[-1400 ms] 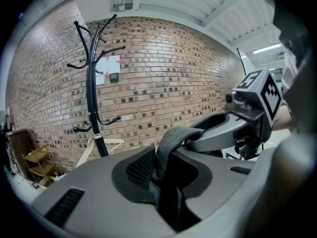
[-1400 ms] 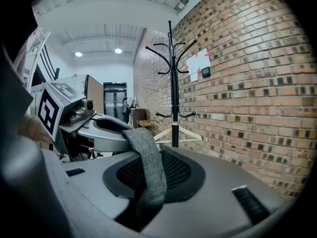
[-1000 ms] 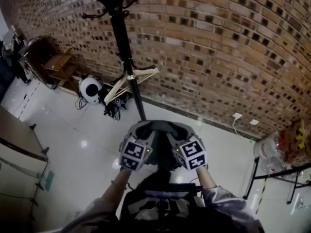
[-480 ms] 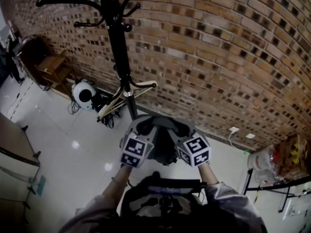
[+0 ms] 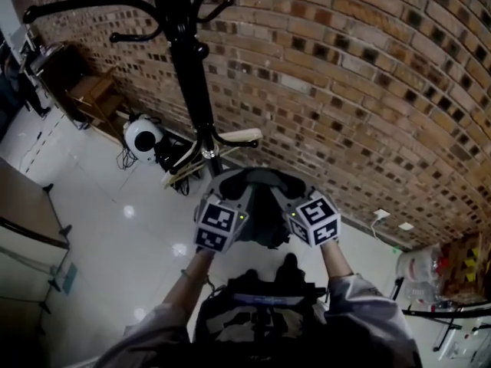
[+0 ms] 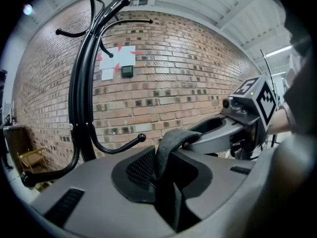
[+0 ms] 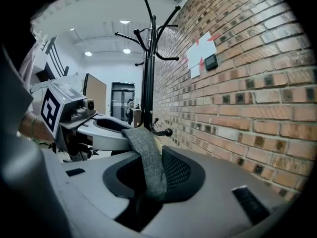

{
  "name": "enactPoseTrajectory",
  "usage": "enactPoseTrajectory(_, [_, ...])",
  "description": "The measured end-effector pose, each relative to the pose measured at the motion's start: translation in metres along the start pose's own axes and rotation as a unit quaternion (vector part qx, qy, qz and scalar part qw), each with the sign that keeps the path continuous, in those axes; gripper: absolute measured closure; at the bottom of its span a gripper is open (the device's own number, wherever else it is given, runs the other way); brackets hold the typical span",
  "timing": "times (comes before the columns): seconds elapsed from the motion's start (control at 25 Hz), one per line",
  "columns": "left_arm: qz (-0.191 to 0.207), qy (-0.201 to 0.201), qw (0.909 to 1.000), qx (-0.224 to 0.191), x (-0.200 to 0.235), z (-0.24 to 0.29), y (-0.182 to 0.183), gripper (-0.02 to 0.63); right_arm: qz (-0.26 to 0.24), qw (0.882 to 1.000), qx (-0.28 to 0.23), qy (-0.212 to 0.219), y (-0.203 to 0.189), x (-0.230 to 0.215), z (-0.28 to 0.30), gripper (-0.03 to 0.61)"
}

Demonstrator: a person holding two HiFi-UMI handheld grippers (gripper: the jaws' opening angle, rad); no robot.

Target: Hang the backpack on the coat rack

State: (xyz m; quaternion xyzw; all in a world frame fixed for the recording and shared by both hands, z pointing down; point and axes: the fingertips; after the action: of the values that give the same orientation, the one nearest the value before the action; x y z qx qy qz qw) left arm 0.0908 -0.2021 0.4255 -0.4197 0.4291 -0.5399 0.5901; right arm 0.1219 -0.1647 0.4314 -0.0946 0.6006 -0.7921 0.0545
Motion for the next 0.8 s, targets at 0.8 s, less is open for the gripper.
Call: enactPoseTrajectory(0.8, [-0.089, 0.240, 0.9663, 0.023, 0.057, 0.050, 0.005, 0.537, -0.110, 0.950, -0.016, 0.291, 0.019, -0.042, 0.091, 0.483])
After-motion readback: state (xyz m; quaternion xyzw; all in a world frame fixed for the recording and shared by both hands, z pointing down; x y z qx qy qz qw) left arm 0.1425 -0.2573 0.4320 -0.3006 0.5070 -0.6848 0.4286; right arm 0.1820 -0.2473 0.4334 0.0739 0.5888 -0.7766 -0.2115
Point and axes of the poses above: the fingertips, and each gripper's own axes: z forward along the fingers, x to its left, y out of its top, and after that the axes turned 13 degrees about -y, right-handed
